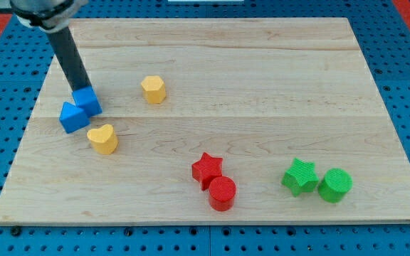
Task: Push the yellow heart into the blue blocks
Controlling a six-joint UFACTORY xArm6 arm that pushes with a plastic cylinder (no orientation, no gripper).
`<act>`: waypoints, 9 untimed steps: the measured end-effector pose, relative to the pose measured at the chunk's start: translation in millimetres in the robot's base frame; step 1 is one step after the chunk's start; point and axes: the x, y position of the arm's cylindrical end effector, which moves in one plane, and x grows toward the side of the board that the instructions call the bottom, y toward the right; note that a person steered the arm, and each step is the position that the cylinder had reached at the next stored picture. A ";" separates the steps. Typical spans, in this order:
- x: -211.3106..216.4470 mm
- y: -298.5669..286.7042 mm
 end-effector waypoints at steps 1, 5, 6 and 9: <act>0.8 0.4; 50.0 -40.8; 68.0 -47.5; 148.8 75.5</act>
